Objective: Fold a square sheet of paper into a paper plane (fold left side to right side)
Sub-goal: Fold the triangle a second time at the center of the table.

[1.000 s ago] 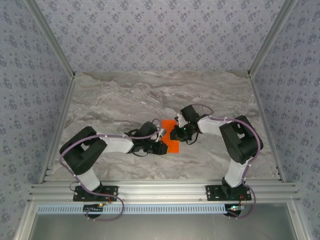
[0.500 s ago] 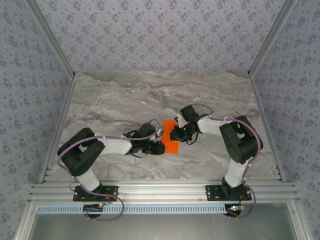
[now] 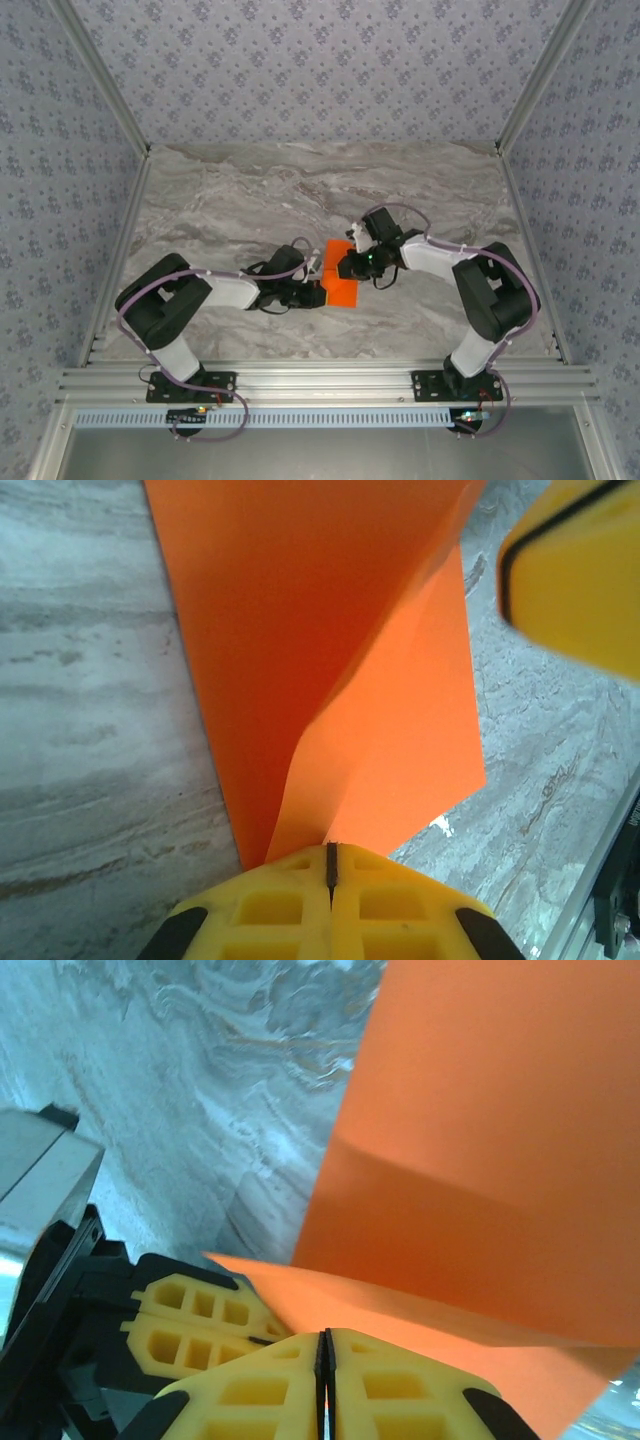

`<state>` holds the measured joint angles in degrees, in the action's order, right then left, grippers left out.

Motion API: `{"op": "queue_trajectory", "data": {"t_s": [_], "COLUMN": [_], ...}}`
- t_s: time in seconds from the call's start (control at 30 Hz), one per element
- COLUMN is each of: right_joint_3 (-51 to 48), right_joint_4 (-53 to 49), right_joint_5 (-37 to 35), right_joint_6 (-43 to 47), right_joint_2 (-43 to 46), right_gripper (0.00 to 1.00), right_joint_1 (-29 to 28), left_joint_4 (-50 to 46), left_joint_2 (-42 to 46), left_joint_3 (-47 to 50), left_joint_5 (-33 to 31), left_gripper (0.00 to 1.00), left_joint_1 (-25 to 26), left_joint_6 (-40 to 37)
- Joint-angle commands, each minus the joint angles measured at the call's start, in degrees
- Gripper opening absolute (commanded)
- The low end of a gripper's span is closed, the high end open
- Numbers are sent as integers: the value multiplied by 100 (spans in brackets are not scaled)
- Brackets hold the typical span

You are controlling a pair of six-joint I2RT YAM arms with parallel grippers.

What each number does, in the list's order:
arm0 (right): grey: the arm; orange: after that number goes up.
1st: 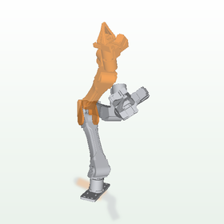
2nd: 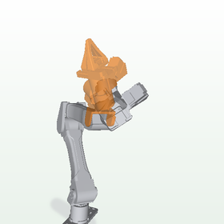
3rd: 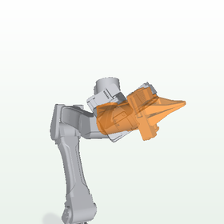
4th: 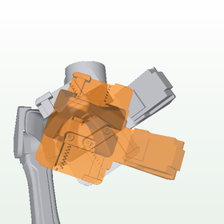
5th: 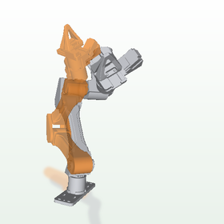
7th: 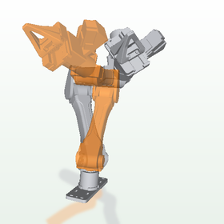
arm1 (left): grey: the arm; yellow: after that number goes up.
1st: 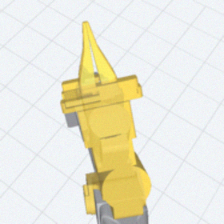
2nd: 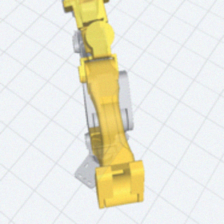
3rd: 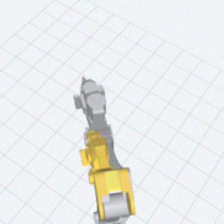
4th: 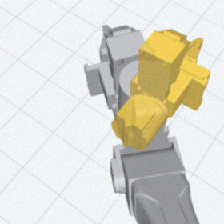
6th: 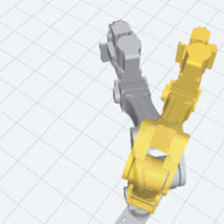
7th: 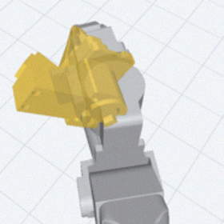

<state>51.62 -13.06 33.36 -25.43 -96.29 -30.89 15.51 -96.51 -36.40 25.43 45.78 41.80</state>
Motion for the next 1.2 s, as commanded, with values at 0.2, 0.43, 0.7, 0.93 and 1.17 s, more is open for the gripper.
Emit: {"op": "queue_trajectory", "data": {"t_s": [0.2,0.43,0.7,0.93,1.17], "right_joint_3": [208,271,347,384,450], "right_joint_4": [106,-156,-510,-638,-823], "right_joint_5": [80,-189,-422,-400,-358], "right_joint_6": [-32,151,467,691,942], "right_joint_2": [-549,-773,-786,-836,-954], "right_gripper": [10,9,9,10,10], "right_joint_1": [-329,-339,-132,243,662], "left_joint_4": [-285,-332,-322,-295,-272], "left_joint_2": [-193,-220,-307,-360,-369], "left_joint_3": [64,84,127,129,127], "left_joint_5": [-73,-96,-65,-38,-16], "left_gripper": [3,2,1,1,1], "left_joint_1": [-5,-50,-131,-143,-149], "left_joint_6": [62,117,189,213,206]}}
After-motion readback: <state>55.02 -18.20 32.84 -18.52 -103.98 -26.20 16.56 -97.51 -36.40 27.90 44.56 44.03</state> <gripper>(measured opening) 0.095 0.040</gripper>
